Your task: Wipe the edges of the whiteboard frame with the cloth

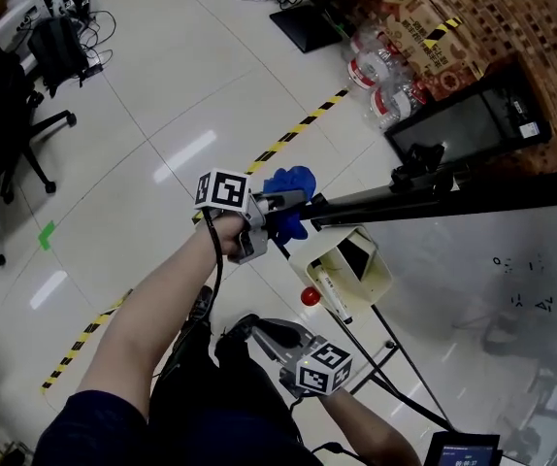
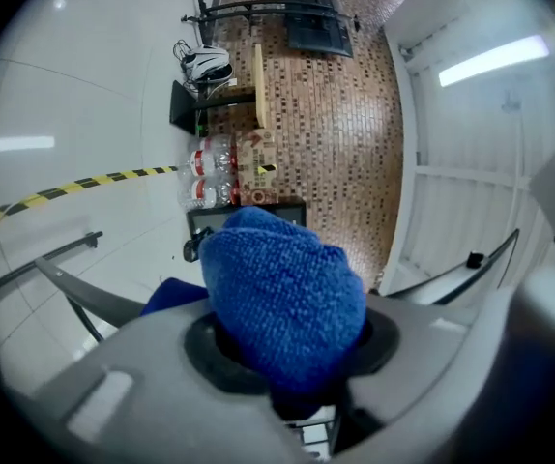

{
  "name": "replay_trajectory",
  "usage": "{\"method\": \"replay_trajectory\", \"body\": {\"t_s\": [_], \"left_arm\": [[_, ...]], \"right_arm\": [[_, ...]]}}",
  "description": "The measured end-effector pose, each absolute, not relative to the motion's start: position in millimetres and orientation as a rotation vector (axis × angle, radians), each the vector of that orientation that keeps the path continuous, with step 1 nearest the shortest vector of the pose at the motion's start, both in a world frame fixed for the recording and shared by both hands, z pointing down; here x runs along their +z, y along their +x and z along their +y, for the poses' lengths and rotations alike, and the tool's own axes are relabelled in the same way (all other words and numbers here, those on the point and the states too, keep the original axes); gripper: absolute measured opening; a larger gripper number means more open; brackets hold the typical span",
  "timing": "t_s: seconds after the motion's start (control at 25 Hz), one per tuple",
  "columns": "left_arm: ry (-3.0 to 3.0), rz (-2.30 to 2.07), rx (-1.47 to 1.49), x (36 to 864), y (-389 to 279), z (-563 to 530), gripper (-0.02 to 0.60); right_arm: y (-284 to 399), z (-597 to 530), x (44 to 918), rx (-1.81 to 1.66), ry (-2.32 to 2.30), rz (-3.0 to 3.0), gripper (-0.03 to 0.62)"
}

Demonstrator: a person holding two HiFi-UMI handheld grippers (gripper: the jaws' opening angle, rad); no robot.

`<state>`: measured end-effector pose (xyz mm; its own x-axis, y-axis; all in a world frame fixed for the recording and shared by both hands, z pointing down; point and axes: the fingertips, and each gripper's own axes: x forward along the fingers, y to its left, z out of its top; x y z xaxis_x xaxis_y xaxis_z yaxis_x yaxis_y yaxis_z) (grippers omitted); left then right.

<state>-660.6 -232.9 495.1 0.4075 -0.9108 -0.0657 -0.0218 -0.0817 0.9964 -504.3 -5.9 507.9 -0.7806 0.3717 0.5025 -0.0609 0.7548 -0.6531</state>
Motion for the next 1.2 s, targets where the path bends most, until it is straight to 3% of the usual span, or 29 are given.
{"method": "replay_trajectory", "body": {"t_s": [0.6,0.92,1.2], "left_arm": [[1.512,-0.708,-1.172,419.1,-674.0,-227.1,0.137],[1.872,-0.926,-0.797,370.1,-654.1,-230.1,0.138],[1.741,-0.666,-1.087,317.3,-653.7,-222.1,0.14]], "right_arm": [[-514.2,1.6,473.6,0.766,-0.202,-2.363,0.057],[-521.7,-10.4,460.0,0.743,-0.152,-2.401,0.057],[-523.7,-11.0,450.9,0.727,-0.127,-2.421,0.057]]}}
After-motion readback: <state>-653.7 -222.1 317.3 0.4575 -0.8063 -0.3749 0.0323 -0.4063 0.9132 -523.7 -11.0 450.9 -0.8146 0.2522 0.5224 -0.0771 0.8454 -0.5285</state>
